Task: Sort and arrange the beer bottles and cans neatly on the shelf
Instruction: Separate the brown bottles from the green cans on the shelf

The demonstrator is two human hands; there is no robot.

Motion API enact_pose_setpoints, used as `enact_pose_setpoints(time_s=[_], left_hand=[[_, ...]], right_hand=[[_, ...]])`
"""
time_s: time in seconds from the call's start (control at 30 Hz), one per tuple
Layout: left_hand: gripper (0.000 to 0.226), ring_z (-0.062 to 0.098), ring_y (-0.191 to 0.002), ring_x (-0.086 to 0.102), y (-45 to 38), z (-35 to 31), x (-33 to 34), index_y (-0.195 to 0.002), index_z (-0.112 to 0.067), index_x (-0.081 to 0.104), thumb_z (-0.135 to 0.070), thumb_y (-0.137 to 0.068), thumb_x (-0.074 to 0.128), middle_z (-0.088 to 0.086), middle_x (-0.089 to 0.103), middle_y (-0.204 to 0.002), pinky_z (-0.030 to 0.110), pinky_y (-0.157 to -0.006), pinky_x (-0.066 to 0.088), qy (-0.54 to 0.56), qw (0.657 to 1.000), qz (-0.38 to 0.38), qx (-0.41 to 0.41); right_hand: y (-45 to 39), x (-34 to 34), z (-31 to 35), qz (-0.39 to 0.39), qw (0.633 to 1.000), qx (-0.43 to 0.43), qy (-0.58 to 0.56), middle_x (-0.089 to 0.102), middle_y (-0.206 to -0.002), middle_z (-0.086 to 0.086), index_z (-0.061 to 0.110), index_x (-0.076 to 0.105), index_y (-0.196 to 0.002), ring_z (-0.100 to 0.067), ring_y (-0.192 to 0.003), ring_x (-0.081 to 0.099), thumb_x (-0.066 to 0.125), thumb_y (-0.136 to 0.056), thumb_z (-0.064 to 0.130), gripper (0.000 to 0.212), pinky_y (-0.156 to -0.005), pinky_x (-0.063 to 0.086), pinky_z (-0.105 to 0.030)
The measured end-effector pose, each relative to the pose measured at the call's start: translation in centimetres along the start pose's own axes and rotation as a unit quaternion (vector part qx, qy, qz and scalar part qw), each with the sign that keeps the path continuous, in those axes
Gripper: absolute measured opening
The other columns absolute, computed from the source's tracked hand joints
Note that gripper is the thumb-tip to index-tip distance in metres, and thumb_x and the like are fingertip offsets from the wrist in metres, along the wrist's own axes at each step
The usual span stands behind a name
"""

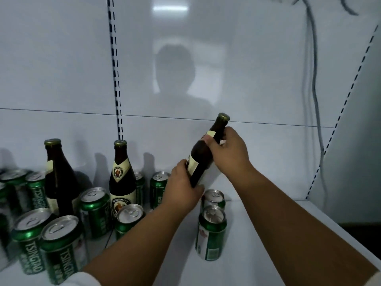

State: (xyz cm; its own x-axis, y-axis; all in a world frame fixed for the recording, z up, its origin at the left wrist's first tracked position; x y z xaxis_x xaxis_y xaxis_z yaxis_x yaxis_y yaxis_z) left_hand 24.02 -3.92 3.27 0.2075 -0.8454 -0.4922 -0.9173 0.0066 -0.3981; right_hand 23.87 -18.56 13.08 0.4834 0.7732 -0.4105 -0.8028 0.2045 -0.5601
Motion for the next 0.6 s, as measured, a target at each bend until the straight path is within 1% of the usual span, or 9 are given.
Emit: enact_pose_setpoints(time_s=[0.1,0.17,0.23,0.3,0.33,0.37,0.43,0.53,0.6], left_hand=[[0.068,0.020,-0.099,0.061,-0.7,-2.6,-3.0,-0.121,-0.024,0.039,-0.035,-0.069,0.082,-0.001,0.060,-0.111,0.041,-0.079,0.057,-0.035,0.995,-0.079,0.054],[0.073,0.020,-0.094,0.062,-0.4,-4.1,-4.6,-0.115,-0.025,0.035,-0.044,-0.065,0.085,-0.001,0.060,-0.106,0.041,-0.074,0.057,-0.063,0.990,-0.091,0.085],[0.077,0.016,-0.093,0.060,0.8,-5.4,-6.2,-0.116,-0.025,0.035,-0.049,-0.063,0.085,-0.003,0.058,-0.106,0.037,-0.075,0.056,-0.084,0.984,-0.112,0.112],[0.084,0.013,-0.100,0.054,2.2,-6.0,-7.8,-0.127,-0.022,0.037,-0.047,-0.063,0.085,-0.004,0.053,-0.114,0.030,-0.081,0.052,-0.109,0.974,-0.150,0.132],[0.087,0.011,-0.104,0.052,2.8,-5.9,-8.7,-0.132,-0.022,0.037,-0.047,-0.064,0.085,-0.005,0.050,-0.117,0.028,-0.084,0.049,-0.113,0.972,-0.156,0.132],[0.089,0.010,-0.106,0.050,3.4,-5.6,-9.7,-0.134,-0.024,0.036,-0.048,-0.063,0.085,-0.007,0.048,-0.118,0.026,-0.087,0.048,-0.109,0.974,-0.155,0.125],[0.087,0.006,-0.105,0.055,4.7,-4.6,-12.2,-0.130,-0.032,0.038,-0.049,-0.060,0.086,-0.010,0.050,-0.117,0.026,-0.087,0.052,-0.075,0.982,-0.138,0.105],[0.074,-0.001,-0.095,0.066,7.3,-2.3,-16.9,-0.115,-0.044,0.042,-0.039,-0.060,0.090,-0.015,0.065,-0.108,0.025,-0.082,0.057,0.032,0.997,-0.055,0.051],[0.074,0.002,-0.094,0.069,9.5,-0.9,-20.6,-0.120,-0.042,0.045,-0.038,-0.061,0.090,-0.014,0.070,-0.105,0.033,-0.083,0.059,0.051,0.998,-0.010,0.028]], right_hand=[[-0.6,-2.2,2.5,-0.013,0.993,-0.005,-0.118,0.063,-0.102,0.008,0.024,0.057,-0.103,-0.013,-0.096,0.062,0.062,-0.092,0.040,0.020,-0.082,0.052,-0.031],[-0.7,-2.4,3.6,-0.007,0.980,-0.002,-0.200,0.068,-0.098,0.005,0.025,0.061,-0.100,-0.013,-0.094,0.066,0.060,-0.094,0.037,0.014,-0.087,0.054,-0.037],[-0.4,-1.8,5.0,-0.003,0.960,0.011,-0.280,0.067,-0.091,0.005,0.026,0.060,-0.094,-0.014,-0.089,0.066,0.054,-0.097,0.036,0.012,-0.084,0.053,-0.035],[0.1,-0.6,6.8,0.004,0.940,0.027,-0.341,0.063,-0.086,0.002,0.027,0.057,-0.088,-0.017,-0.085,0.064,0.054,-0.095,0.046,0.020,-0.081,0.054,-0.036],[0.5,0.2,8.1,0.011,0.937,0.028,-0.349,0.063,-0.084,0.001,0.028,0.057,-0.086,-0.020,-0.084,0.065,0.058,-0.088,0.054,0.026,-0.082,0.056,-0.041],[1.0,1.0,9.5,0.017,0.936,0.024,-0.351,0.063,-0.082,0.000,0.029,0.058,-0.082,-0.022,-0.084,0.066,0.061,-0.080,0.060,0.032,-0.083,0.057,-0.046],[2.2,2.6,12.0,0.027,0.928,0.012,-0.371,0.067,-0.082,-0.003,0.029,0.060,-0.078,-0.028,-0.084,0.069,0.064,-0.074,0.058,0.030,-0.084,0.057,-0.053],[4.8,5.9,15.2,0.074,0.889,0.027,-0.452,0.067,-0.076,-0.010,0.018,0.062,-0.086,-0.037,-0.076,0.070,0.065,-0.087,0.038,0.020,-0.081,0.058,-0.057],[6.8,8.7,18.1,0.130,0.847,0.041,-0.513,0.064,-0.073,-0.013,0.009,0.059,-0.092,-0.035,-0.069,0.067,0.062,-0.094,0.027,0.017,-0.077,0.056,-0.054]])
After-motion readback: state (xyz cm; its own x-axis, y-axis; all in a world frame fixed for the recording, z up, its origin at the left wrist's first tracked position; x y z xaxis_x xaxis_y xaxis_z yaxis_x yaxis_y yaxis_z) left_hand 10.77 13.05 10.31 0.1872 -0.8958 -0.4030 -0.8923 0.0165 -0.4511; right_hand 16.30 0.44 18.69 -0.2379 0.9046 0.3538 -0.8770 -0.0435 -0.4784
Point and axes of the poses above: each hand's wrist, its own y-axis away from the middle knuckle, its own x-axis out of the palm, z = x × y, the point moved 8 cm from there along -y, towards the middle knuckle
